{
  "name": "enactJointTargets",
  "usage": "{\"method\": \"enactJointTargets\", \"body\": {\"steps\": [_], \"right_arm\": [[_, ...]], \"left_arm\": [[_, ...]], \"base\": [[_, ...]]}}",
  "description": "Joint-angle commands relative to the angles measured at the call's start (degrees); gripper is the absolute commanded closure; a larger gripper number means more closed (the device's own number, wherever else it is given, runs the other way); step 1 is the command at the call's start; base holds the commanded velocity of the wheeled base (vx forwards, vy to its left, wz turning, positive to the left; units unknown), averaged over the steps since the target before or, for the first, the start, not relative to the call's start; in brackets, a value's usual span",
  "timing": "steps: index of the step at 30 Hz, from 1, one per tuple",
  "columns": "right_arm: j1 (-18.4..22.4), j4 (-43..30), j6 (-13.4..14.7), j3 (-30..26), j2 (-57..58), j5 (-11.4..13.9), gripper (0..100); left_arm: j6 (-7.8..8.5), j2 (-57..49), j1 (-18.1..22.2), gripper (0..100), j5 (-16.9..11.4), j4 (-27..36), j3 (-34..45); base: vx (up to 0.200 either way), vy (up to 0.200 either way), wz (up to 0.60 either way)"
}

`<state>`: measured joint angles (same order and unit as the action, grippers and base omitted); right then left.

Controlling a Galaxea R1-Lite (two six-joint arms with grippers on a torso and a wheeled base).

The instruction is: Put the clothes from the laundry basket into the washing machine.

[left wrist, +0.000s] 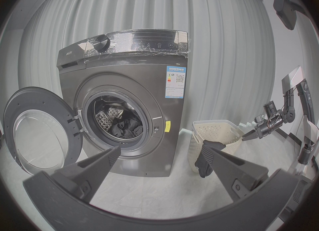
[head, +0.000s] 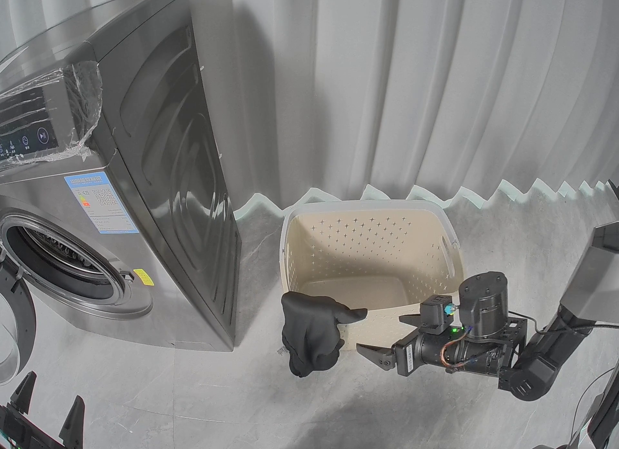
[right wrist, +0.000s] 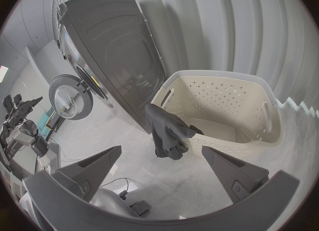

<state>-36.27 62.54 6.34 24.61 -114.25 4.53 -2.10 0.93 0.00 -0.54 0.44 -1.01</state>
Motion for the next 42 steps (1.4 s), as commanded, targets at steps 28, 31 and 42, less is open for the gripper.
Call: {"method": "enactJointTargets", "body": {"steps": [28, 31, 42], "right_arm": [[0.9, 2.0, -2.7, 20.7, -22.6, 1.7, 0], [0.8, 2.0, -2.7, 22.5, -23.2, 1.7, 0], [0.8, 2.1, -2.8, 25.0, -24.7, 1.7, 100]], "left_arm": [[-0.01, -0.9, 0.0, 0, 0.0, 0.0, 0.9], [-0.01, -0.9, 0.0, 0, 0.0, 0.0, 0.9], [-0.01, -0.9, 0.0, 0, 0.0, 0.0, 0.9]], "base": [[0.0, 0.0, 0.0], [0.0, 0.0, 0.0], [0.0, 0.0, 0.0]]}}
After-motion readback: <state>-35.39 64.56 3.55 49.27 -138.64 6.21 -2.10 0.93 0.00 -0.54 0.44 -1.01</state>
